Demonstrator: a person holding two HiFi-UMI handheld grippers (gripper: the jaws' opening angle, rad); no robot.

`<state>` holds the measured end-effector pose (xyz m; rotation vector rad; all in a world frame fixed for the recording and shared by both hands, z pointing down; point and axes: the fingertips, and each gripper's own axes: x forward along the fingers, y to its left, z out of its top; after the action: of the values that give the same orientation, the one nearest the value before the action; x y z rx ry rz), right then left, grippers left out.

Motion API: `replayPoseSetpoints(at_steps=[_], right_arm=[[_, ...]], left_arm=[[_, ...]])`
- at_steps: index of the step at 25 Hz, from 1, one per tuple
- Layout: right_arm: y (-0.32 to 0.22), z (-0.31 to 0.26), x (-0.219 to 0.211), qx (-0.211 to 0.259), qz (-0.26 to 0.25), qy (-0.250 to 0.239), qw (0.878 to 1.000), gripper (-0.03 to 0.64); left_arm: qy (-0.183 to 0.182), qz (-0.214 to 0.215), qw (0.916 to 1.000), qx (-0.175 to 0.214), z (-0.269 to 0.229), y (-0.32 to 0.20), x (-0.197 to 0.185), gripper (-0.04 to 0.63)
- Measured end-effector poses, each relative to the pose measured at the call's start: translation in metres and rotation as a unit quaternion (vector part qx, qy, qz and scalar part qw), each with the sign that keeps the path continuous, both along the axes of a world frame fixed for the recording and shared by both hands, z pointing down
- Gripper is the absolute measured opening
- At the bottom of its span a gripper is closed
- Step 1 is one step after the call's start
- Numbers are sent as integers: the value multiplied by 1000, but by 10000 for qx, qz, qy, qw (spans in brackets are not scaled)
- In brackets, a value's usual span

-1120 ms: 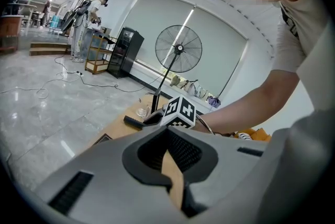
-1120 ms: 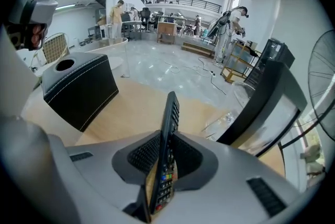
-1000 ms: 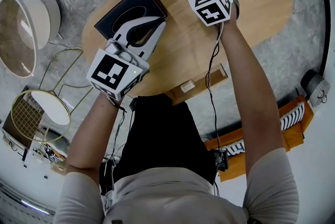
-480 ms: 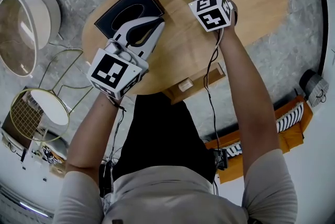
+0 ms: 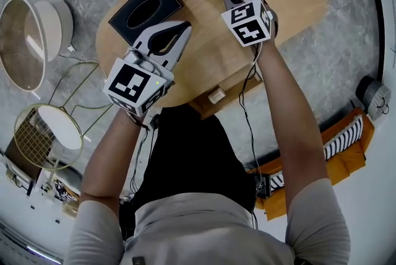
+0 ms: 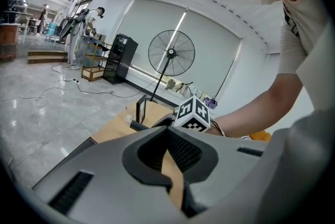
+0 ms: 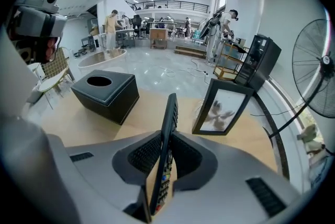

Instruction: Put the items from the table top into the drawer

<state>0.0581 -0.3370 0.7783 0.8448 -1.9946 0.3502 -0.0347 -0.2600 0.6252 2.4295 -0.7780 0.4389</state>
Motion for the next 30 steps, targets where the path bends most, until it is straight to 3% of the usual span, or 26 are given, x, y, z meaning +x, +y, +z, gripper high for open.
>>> replayPoseSetpoints(at_steps=[13, 21, 30], right_arm=[[83, -59, 59, 195, 500, -175, 9984, 80], [77, -80, 108, 283, 1017, -251, 9941, 80], [147, -78, 155, 47, 1837, -420, 9821, 80]], left_arm=[[-3, 218, 9992, 322, -52, 57, 54, 9], [-2, 491, 9980, 390, -69, 40, 91, 9], [-27, 874, 9955, 376, -83, 82, 122, 9]])
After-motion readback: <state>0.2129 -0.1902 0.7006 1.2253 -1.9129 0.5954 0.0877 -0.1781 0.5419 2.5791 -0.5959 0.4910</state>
